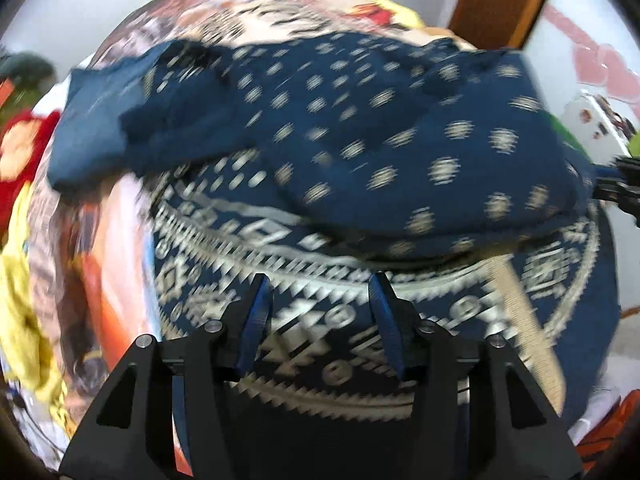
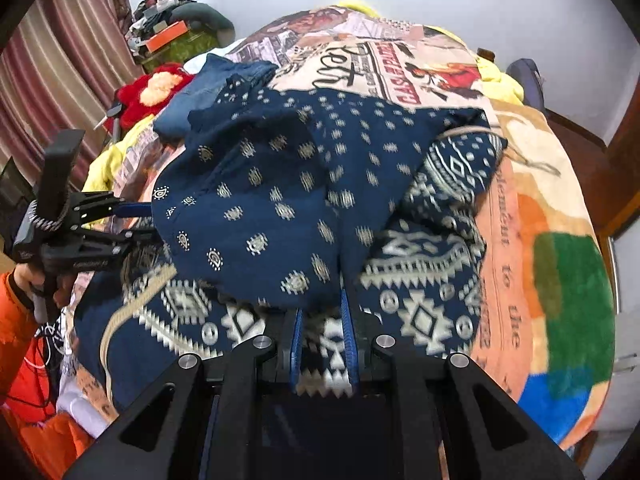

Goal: Fold large clothes

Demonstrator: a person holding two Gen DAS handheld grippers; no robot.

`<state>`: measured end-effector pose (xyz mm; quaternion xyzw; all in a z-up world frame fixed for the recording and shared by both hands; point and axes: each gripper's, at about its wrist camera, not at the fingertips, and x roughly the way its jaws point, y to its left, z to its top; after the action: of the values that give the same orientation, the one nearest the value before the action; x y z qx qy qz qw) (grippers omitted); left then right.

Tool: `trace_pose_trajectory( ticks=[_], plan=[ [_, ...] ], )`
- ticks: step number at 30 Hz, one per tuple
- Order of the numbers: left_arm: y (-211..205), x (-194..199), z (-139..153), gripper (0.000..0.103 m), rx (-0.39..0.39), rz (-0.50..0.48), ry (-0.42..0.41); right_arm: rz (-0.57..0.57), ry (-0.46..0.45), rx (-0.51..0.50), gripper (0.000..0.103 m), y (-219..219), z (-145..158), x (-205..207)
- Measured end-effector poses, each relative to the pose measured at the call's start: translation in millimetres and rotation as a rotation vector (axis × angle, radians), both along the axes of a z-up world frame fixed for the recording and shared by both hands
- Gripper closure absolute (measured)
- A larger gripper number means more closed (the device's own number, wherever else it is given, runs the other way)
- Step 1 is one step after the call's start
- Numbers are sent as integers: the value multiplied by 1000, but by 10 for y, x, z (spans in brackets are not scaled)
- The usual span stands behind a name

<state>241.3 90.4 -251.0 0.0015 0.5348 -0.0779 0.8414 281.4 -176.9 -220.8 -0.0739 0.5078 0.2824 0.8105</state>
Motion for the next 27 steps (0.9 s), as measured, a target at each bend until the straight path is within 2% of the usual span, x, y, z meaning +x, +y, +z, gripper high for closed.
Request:
trace_pose_trajectory(
  ticks=[2, 7, 11, 15, 18, 22, 24, 25, 26, 27],
  plan=[
    [131, -47, 3, 52, -18, 36, 1, -7, 12, 4, 89, -90, -5, -43],
    [435, -68, 142, 52, 8, 113, -36, -87, -3, -31, 89, -353, 10, 19],
    [742, 53, 313, 45, 27, 196, -90, -172, -35, -24, 89, -545, 105, 283],
    [972, 278, 388, 44, 28, 265, -110, -238, -50, 0, 89, -580, 129, 664],
    [1099, 458, 366, 44, -3, 310, -104, -265, -45, -13, 89, -511, 19, 997],
    [1236, 621, 272, 44, -79, 356, -83, -284, 9, -53, 89, -404, -280, 1380],
    [1253, 665, 217, 44, -89, 360, -77, -279, 44, -105, 88, -368, -485, 1530],
    [1249, 674, 194, 44, -85, 358, -76, -269, 54, -121, 87, -359, -572, 1573],
    [1248, 690, 165, 44, -78, 352, -74, -267, 54, -123, 79, -362, -615, 1587],
    [1245, 705, 137, 44, -70, 346, -70, -280, 29, -150, 51, -374, -641, 1586]
  ],
)
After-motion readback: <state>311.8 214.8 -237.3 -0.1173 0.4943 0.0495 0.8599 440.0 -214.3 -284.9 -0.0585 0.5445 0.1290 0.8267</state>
